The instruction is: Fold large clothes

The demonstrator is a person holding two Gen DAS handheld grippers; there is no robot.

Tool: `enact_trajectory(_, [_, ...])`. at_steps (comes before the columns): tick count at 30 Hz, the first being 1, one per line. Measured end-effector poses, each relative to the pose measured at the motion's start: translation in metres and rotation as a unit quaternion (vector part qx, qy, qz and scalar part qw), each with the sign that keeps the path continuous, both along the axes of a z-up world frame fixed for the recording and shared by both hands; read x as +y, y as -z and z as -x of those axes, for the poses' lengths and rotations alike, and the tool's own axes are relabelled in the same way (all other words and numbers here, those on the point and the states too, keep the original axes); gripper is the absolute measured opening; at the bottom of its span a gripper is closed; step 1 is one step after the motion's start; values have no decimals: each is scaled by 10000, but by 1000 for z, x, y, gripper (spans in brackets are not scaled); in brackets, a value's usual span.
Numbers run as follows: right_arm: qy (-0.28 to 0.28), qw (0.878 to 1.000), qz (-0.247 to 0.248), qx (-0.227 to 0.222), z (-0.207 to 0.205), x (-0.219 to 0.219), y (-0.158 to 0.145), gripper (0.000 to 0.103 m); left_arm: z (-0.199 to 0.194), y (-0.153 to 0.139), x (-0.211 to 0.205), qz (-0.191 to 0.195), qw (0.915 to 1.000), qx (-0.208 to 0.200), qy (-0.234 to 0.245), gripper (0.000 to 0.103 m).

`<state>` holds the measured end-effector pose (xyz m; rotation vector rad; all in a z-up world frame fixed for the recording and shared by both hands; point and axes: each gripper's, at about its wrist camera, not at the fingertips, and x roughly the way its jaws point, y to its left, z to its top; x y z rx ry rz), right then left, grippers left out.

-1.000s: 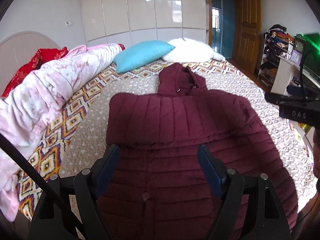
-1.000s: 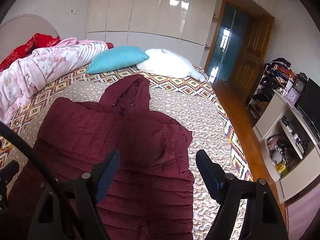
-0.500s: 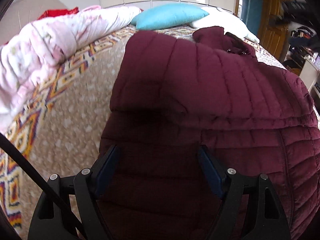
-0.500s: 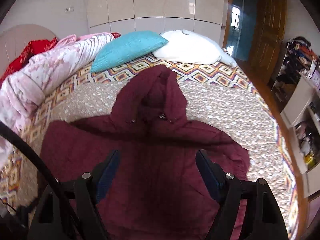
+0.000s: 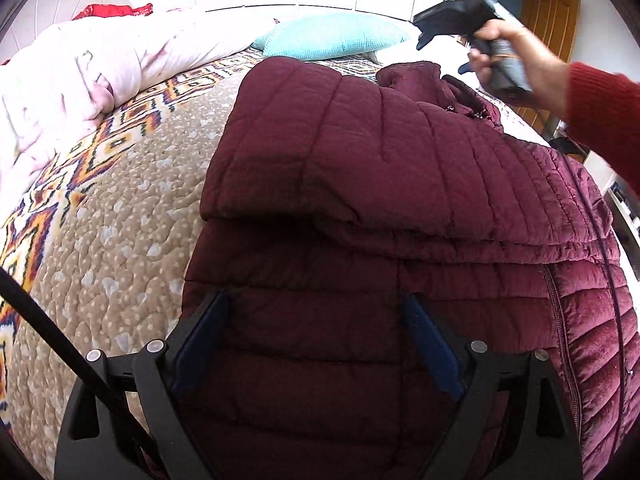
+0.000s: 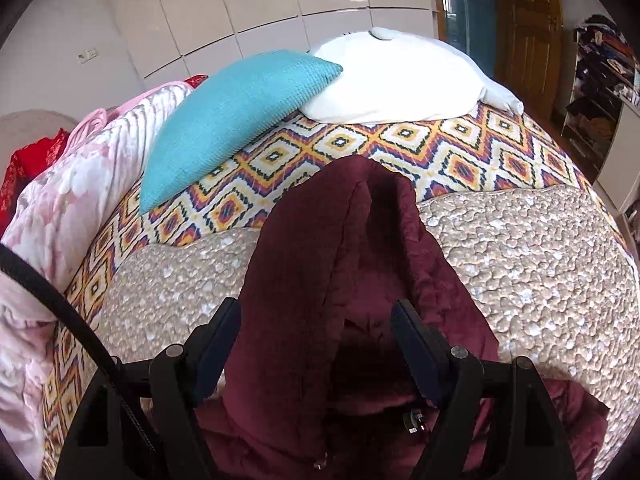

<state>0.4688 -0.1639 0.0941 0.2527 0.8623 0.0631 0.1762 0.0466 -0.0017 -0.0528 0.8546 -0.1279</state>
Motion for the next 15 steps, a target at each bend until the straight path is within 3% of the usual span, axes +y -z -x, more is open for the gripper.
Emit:
enact_trajectory(5, [-11, 9996, 275, 18, -33, 10, 14, 79, -1, 1, 1, -3, 10000, 18, 9, 91])
enact_trajectory(6, [-14, 9994, 327, 72, -39, 11, 18, 70, -2, 2, 1, -11, 10000, 25, 12, 91])
enact_trajectory(7, [-14, 9993, 337, 186, -44, 10, 22, 45, -2, 2, 1, -11, 10000, 26, 15, 92])
enact_trajectory(9, [-7, 9992, 134, 375, -46, 5, 27, 10, -3, 3, 1, -16, 10000, 37, 22, 92])
enact_trajectory(15, [-207, 9991, 81, -357, 25, 3, -44, 8, -6, 4, 1, -40, 10000, 55, 32, 93])
